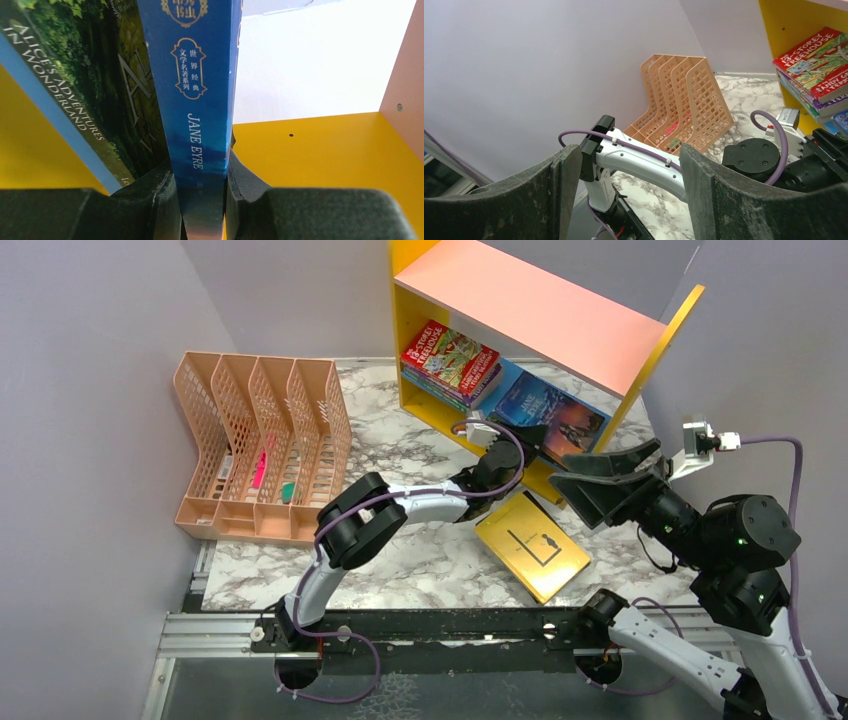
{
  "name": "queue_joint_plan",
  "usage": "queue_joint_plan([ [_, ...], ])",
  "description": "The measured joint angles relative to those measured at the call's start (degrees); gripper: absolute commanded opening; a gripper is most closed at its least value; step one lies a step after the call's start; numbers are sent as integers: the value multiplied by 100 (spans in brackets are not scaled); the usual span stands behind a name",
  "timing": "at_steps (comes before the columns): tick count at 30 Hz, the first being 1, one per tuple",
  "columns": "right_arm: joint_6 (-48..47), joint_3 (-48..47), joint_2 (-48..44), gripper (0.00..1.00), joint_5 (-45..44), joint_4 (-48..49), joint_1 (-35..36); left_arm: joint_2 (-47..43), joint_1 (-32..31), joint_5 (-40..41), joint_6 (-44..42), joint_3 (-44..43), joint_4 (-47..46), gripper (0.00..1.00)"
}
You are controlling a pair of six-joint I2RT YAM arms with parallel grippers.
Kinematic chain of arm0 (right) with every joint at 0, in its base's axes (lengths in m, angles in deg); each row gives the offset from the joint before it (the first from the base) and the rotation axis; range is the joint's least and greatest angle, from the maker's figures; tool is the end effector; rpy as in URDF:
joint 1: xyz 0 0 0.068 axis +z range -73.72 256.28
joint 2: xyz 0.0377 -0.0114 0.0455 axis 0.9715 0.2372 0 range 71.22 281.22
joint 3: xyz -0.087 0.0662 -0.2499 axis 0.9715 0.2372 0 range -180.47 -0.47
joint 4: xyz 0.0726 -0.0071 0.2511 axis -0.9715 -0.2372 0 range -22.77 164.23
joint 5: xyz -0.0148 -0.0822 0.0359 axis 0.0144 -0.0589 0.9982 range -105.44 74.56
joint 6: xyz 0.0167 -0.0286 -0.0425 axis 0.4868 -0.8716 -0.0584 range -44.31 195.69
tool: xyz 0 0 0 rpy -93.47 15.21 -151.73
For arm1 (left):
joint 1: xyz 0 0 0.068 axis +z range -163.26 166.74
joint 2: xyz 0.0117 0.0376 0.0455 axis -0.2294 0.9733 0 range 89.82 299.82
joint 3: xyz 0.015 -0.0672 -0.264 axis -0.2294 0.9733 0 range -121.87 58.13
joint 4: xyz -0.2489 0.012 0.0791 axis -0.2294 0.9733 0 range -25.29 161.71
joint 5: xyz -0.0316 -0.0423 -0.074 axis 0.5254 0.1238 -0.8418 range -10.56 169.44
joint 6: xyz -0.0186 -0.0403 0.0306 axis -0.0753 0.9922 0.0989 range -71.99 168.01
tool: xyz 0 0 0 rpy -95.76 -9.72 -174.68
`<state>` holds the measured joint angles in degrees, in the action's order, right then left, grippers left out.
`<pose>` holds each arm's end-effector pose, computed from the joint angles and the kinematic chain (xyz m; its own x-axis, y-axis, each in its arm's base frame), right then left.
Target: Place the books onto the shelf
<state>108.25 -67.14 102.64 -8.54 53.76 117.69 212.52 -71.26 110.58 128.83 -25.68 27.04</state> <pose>0.0466 0.0468 0.4694 -0.2390 0.5016 -0.8314 -0.7299 0.4720 0.4945 0.2781 -0.4104 0.2263 -0.4477 -0.8778 -0.1702 0.0610 0.1600 -0.9852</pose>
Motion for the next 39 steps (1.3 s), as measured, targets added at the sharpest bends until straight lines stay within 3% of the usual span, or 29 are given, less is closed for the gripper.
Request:
queue_joint_plan([
  [6,0,11,-11,76,-11,-31,0,-13,-17,256,-13,70,-72,3],
  [9,0,22,-11,76,-22,-48,0,-22,-15,341,-44,70,-81,14],
  [13,0,22,-11,76,-26,-68,0,-28,-15,400,-55,76,-81,39],
  [21,2,74,-59,76,-92,-96,0,-127,-15,411,-111,188,-55,62],
  [27,22,120,-103,76,-162,-205,0,-509,-7,273,-92,179,761,86],
  [30,37,127,-131,76,-203,-243,0,-732,9,81,-24,-20,1606,94],
  [39,39,238,-236,74,-389,-317,0,-1309,267,-999,-420,-4,2962,99],
])
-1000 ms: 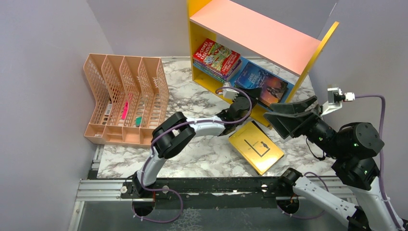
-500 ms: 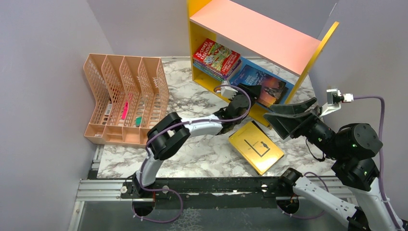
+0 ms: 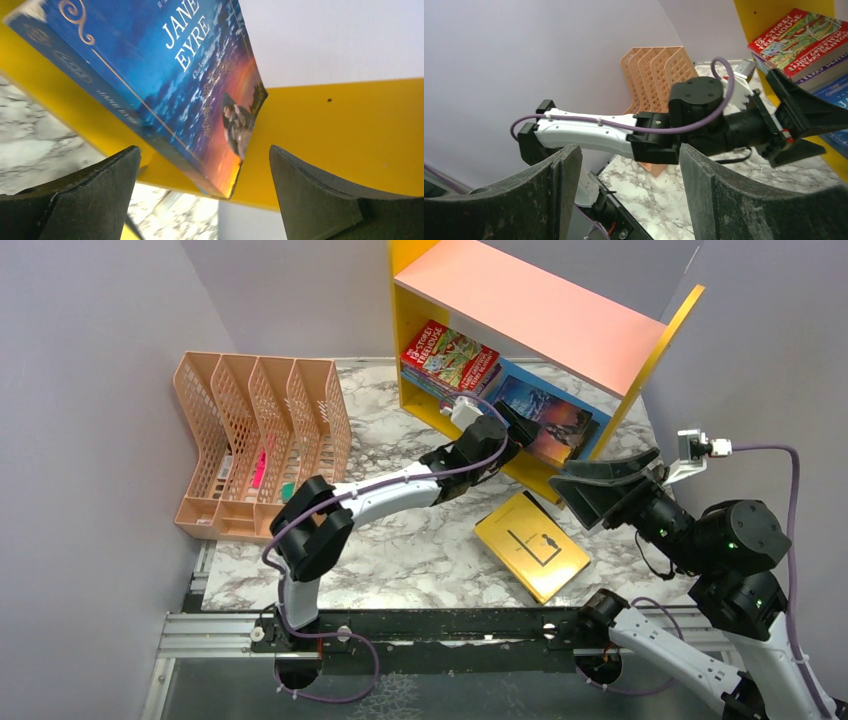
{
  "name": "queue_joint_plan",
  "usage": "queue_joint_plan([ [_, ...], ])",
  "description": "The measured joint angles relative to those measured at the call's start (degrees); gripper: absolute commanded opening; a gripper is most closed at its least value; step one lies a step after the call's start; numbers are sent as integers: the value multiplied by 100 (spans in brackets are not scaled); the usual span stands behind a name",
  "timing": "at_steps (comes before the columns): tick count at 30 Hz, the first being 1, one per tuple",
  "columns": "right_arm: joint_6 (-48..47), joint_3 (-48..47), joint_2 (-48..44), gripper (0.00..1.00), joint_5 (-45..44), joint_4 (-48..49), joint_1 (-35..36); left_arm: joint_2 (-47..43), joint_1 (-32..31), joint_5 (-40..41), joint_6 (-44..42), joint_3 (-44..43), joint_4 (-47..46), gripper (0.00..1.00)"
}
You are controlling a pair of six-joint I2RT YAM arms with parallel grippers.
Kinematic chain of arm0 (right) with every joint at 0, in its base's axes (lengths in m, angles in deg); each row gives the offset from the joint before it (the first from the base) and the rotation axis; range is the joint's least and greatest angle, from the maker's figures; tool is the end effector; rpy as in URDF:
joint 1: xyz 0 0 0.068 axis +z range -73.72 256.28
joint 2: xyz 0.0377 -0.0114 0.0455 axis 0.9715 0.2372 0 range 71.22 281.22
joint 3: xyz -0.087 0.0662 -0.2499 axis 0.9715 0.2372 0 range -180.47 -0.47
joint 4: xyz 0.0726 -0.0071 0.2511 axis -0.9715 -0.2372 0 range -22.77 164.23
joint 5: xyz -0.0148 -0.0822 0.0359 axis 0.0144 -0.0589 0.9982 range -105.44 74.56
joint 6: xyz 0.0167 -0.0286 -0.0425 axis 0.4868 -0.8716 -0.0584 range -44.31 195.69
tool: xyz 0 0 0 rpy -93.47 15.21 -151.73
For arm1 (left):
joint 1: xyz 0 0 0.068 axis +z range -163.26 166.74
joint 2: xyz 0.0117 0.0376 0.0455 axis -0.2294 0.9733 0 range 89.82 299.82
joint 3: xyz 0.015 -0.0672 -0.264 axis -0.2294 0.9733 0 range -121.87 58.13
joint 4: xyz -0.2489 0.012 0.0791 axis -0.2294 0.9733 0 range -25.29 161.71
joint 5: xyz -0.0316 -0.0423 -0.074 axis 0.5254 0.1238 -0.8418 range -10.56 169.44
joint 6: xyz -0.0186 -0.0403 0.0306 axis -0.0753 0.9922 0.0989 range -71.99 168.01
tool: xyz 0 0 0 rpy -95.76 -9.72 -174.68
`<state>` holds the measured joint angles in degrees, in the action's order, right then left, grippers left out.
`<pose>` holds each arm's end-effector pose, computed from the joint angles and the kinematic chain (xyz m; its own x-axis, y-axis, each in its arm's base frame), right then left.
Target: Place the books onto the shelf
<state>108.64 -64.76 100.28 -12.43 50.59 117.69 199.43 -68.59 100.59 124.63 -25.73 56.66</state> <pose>0.0453 0.0425 0.4540 -0.2538 0.5004 -0.8278 -0.6686 0.5276 0.5240 0.2707 -0.3690 0.2772 -0.5959 -0.7334 -0.3271 -0.0360 0.4313 -0.9015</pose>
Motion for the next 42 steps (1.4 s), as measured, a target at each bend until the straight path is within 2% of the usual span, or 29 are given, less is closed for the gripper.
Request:
queue_joint_plan([
  [4,-7,9,48,64,-136,-208,0,-459,162,-374,-739,356,118,99],
  [10,2,125,592,47,-509,-660,0,-1353,474,-361,-2271,483,761,96],
  [16,-52,555,1475,36,-708,-782,0,-2367,1193,-212,-3130,1073,1394,96],
  [21,-229,629,2629,35,-833,-745,0,-3161,1860,-68,-3582,1786,2127,96],
  [31,-911,542,4513,38,-1707,-284,0,-4542,2459,-55,-3921,2662,2789,96],
  [42,-2232,-120,5998,39,-3001,846,0,-4699,2487,-710,-3810,3528,2835,96],
])
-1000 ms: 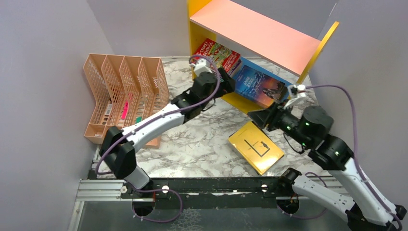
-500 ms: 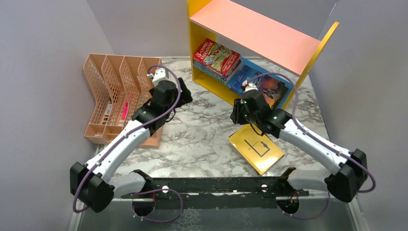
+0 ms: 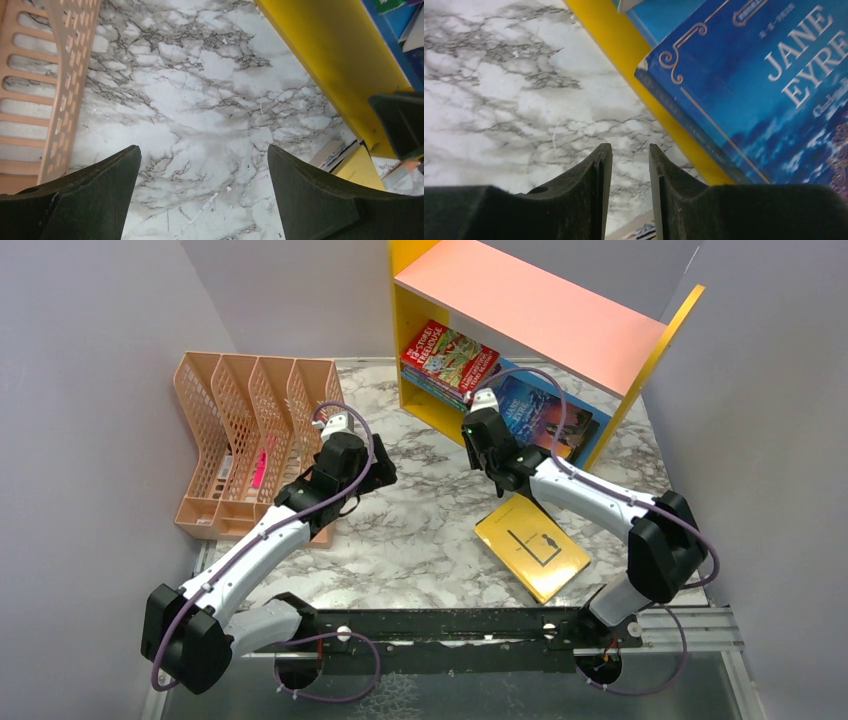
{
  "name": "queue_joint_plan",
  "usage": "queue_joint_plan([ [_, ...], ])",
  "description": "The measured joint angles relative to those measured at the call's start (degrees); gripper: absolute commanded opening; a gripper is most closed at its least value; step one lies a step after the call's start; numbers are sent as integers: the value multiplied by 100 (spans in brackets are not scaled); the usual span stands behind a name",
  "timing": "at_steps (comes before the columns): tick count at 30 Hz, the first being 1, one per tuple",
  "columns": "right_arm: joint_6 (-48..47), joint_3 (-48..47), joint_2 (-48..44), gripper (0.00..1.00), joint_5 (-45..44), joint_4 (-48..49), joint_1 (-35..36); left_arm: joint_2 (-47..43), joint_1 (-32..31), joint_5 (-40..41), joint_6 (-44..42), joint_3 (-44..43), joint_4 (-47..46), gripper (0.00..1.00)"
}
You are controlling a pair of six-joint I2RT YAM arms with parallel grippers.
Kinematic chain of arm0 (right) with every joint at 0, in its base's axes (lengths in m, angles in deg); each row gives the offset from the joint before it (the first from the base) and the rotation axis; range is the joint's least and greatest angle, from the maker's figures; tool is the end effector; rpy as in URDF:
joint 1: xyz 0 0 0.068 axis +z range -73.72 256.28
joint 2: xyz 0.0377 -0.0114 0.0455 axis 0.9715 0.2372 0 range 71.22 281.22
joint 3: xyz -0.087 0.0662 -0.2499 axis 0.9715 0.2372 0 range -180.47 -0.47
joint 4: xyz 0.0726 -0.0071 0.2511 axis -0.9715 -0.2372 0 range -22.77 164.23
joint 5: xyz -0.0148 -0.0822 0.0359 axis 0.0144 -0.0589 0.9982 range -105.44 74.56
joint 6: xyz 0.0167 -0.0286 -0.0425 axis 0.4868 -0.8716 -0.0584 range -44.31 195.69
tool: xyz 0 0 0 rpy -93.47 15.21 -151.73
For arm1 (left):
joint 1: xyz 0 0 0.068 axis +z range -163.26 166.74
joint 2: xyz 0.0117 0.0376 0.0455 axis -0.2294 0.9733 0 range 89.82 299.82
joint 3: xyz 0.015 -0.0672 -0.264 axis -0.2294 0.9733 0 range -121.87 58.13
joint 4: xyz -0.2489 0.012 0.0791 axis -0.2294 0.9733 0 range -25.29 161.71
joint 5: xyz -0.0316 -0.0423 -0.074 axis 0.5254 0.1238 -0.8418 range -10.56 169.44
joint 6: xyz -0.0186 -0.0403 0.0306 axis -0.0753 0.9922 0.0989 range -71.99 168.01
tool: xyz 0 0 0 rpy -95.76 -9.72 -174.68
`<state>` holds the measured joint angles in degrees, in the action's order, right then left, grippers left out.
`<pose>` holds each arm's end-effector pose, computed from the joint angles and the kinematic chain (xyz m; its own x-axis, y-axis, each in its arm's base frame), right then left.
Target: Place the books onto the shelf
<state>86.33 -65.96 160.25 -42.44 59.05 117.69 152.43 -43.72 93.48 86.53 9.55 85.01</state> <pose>0.2705 0.2172 0.2684 -0.5208 -0.2399 -0.8193 -0.2315 0.9634 -0.1350 0.2115 -0.1145 0.2855 -0.5789 -0.3605 -0.7314 -0.0531 0.9117 -0.4074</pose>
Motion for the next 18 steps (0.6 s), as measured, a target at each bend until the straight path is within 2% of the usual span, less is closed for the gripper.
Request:
queue_joint_plan([
  [9,-623,-407,485,40,-726,382,0,-11,0,-195,109,179,17,96],
  [18,-863,-518,645,40,-1198,476,-15,-37,2,-234,136,223,13,96],
])
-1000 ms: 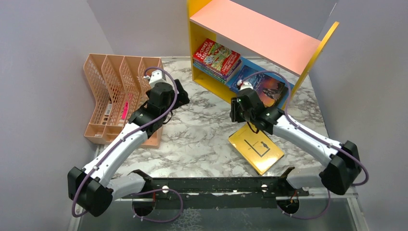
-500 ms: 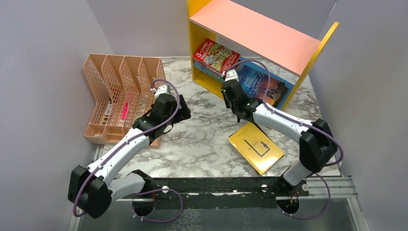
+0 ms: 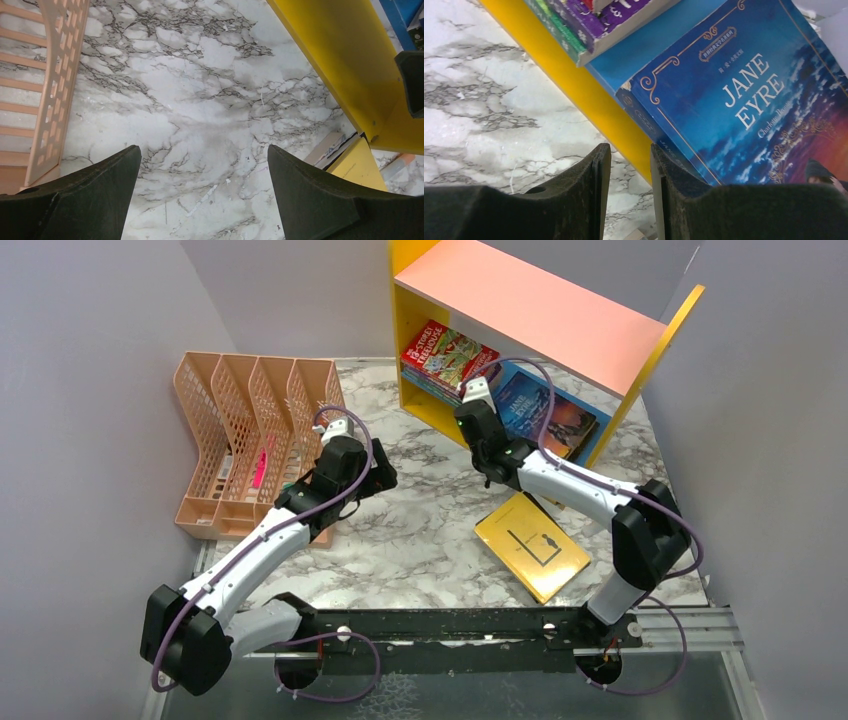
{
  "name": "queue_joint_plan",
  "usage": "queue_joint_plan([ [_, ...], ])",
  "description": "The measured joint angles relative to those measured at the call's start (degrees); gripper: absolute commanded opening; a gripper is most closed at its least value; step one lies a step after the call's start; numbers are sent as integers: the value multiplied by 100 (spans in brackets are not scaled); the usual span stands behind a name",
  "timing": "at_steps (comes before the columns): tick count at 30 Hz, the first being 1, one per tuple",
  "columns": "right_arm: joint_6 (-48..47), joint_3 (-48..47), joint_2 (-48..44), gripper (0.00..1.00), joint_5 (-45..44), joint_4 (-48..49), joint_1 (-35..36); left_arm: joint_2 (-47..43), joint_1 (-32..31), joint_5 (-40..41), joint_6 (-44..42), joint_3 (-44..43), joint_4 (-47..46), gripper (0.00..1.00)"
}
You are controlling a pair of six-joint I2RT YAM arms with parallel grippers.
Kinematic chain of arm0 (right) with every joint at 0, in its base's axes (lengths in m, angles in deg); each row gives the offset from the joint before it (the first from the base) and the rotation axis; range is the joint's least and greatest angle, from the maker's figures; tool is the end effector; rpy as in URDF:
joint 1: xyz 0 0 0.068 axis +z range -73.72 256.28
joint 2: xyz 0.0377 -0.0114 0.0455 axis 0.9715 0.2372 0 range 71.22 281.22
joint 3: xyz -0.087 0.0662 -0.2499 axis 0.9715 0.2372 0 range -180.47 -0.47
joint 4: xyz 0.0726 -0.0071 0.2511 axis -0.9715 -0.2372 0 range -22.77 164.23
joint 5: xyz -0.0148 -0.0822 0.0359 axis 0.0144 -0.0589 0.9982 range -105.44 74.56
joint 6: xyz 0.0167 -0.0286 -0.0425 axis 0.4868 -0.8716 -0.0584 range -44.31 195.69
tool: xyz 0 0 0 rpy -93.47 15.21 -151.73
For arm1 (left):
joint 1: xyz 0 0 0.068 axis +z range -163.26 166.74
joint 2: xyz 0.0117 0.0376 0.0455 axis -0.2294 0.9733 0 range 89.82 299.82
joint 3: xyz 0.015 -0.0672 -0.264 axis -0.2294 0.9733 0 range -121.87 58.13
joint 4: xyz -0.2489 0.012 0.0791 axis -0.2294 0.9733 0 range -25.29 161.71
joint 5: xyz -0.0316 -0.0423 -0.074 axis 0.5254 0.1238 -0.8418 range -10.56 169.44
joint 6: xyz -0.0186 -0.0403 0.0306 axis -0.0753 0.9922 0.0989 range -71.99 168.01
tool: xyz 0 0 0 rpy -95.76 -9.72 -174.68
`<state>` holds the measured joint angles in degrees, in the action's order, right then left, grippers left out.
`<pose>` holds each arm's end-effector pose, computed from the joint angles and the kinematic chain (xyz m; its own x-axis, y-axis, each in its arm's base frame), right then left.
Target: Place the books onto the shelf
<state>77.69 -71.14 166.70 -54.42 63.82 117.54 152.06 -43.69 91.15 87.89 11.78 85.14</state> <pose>0.2972 0.2311 0.2693 -0.4376 -0.3478 -0.8292 -0.1111 0.9360 -0.3340 0.2078 -0.1138 0.2733 -0.6193 -0.3644 -0.6955 -0.0551 0.9038 -0.4245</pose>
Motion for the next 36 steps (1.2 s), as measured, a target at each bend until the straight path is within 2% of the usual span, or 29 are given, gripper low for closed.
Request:
queue_joint_plan([
  [10,-334,17,-72,37,-249,2,-74,-11,0,-20,17,52,2,96],
  [18,-396,367,-623,36,-92,-452,-203,-20,0,-28,20,87,2,96],
  [25,-33,772,-975,36,-142,-1126,-343,-20,0,-39,17,94,0,96],
  [36,374,905,-1335,38,-909,-1744,-542,70,0,-127,-4,94,-15,96],
])
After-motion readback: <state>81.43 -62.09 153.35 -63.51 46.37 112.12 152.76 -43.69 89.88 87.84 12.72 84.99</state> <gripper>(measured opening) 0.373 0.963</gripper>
